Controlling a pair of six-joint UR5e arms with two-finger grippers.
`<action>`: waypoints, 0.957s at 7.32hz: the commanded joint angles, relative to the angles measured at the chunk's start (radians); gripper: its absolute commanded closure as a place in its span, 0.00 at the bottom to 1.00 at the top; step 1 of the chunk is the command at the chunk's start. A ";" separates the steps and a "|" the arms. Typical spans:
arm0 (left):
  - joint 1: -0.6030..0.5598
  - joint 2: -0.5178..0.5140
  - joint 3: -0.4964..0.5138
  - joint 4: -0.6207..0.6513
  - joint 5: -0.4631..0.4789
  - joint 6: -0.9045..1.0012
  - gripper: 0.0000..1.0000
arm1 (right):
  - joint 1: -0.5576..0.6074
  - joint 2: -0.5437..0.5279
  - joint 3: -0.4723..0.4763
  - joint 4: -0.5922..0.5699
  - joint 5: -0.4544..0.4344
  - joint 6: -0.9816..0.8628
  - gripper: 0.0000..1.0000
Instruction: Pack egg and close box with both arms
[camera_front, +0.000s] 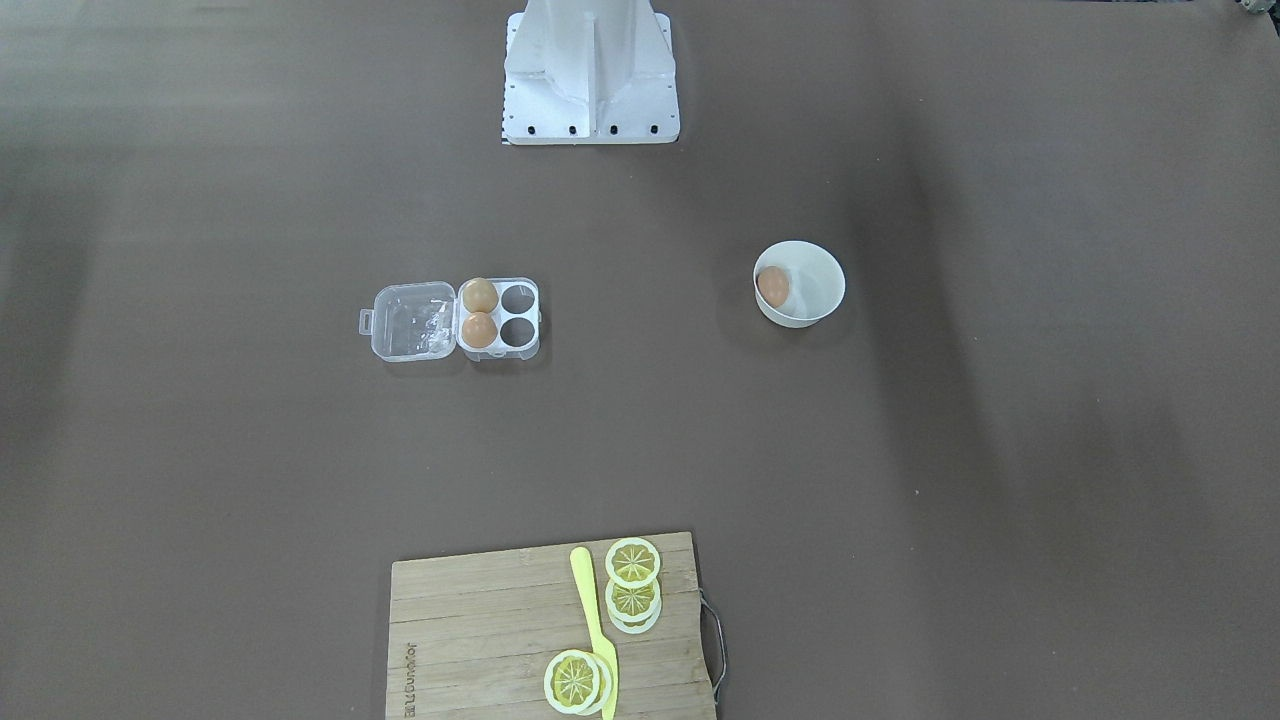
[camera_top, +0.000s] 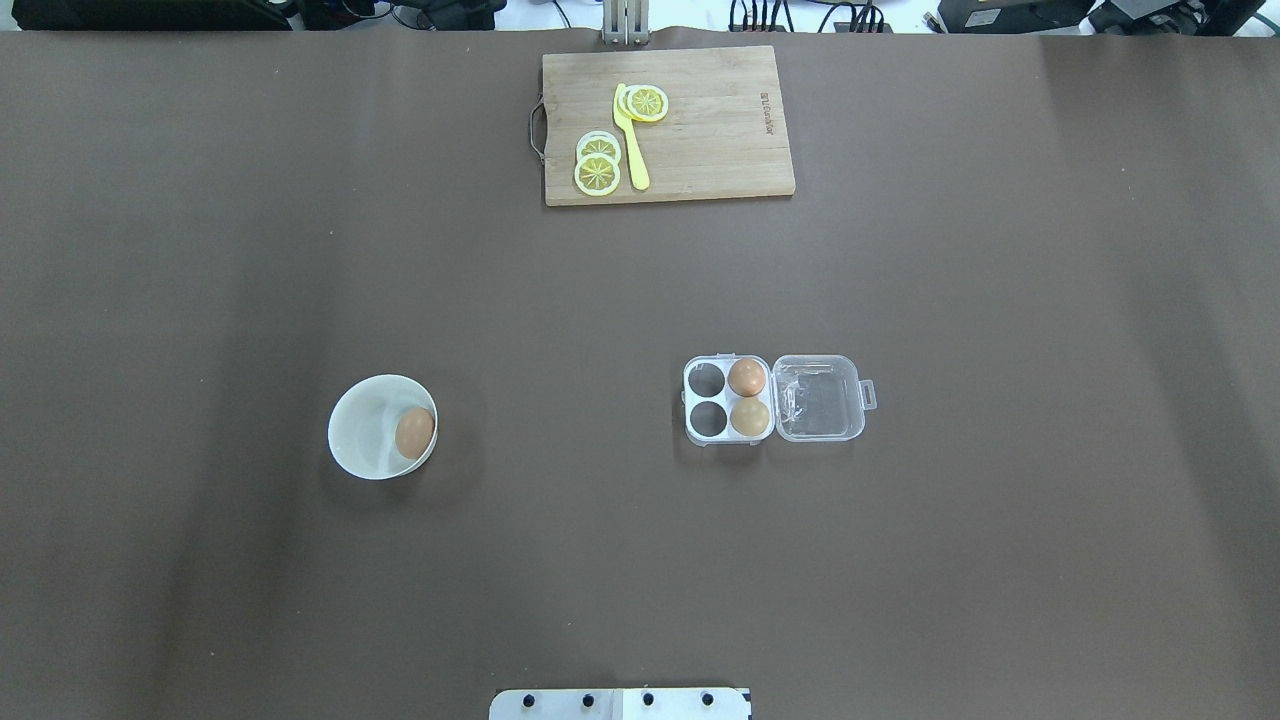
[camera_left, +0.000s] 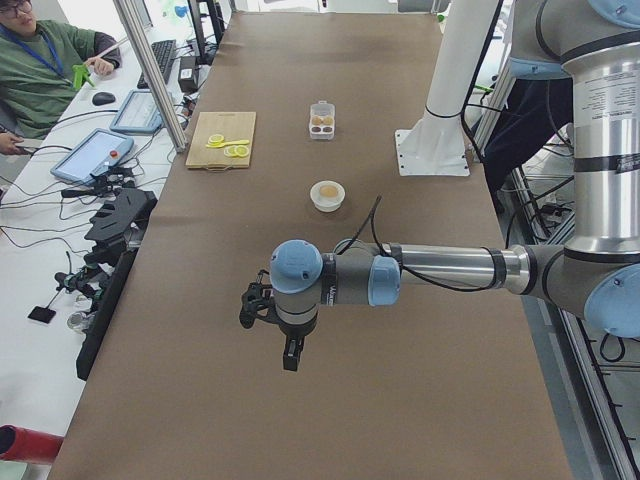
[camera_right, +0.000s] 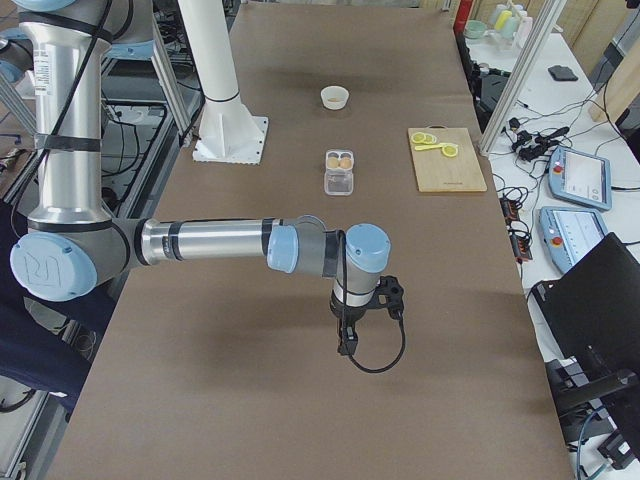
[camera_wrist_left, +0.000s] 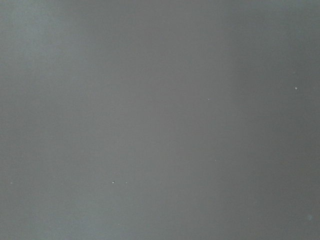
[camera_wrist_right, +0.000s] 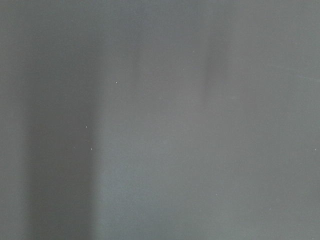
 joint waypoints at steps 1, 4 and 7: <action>0.003 0.000 -0.001 -0.005 0.000 -0.001 0.00 | 0.000 0.000 0.002 0.000 0.002 0.000 0.00; 0.005 -0.002 -0.004 -0.009 -0.002 0.002 0.00 | 0.000 0.000 0.002 0.000 0.002 0.000 0.00; 0.006 -0.006 -0.005 -0.069 -0.009 -0.008 0.00 | 0.000 0.001 -0.001 0.000 0.000 0.002 0.00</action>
